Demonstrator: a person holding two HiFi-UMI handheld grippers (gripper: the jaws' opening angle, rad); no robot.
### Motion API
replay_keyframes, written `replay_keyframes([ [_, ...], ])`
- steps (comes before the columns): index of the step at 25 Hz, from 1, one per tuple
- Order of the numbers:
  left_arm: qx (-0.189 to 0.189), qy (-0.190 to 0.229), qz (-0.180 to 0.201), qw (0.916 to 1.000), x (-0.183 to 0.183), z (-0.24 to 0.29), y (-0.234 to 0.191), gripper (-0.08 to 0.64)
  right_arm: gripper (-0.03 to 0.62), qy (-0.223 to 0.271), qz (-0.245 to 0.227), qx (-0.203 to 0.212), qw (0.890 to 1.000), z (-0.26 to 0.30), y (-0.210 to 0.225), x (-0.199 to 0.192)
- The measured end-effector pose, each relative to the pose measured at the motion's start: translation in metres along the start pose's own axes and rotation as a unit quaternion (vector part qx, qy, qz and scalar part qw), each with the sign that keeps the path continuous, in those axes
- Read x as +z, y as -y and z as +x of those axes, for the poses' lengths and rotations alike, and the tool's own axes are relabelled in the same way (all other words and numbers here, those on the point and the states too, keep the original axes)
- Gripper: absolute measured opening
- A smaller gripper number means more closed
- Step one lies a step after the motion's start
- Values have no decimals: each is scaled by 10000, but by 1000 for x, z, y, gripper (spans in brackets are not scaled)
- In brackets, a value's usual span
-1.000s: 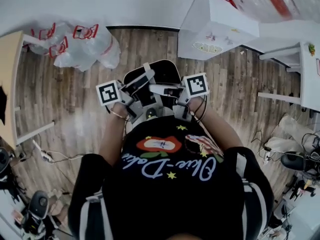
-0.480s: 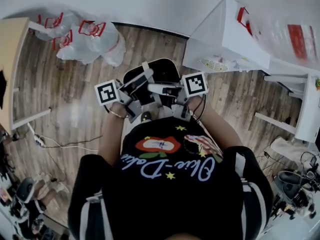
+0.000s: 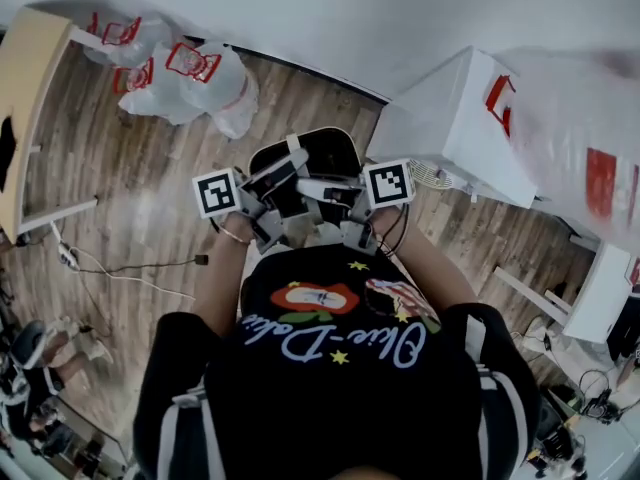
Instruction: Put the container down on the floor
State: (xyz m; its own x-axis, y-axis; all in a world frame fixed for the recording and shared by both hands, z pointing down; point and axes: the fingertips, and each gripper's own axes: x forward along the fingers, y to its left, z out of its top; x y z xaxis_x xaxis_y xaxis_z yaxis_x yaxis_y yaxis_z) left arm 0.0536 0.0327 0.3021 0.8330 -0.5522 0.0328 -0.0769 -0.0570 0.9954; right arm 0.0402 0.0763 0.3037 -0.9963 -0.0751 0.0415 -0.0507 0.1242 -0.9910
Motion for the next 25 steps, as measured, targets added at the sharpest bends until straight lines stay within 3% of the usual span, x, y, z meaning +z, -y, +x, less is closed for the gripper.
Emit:
replay_keyframes([
  [11, 21, 219, 14, 9998, 36, 30, -23, 64, 71, -227, -102, -161, 9996, -1, 28, 44],
  [25, 73, -459, -14, 9989, 86, 33, -91, 64, 71, 176, -27, -562, 9983, 40, 92, 83],
])
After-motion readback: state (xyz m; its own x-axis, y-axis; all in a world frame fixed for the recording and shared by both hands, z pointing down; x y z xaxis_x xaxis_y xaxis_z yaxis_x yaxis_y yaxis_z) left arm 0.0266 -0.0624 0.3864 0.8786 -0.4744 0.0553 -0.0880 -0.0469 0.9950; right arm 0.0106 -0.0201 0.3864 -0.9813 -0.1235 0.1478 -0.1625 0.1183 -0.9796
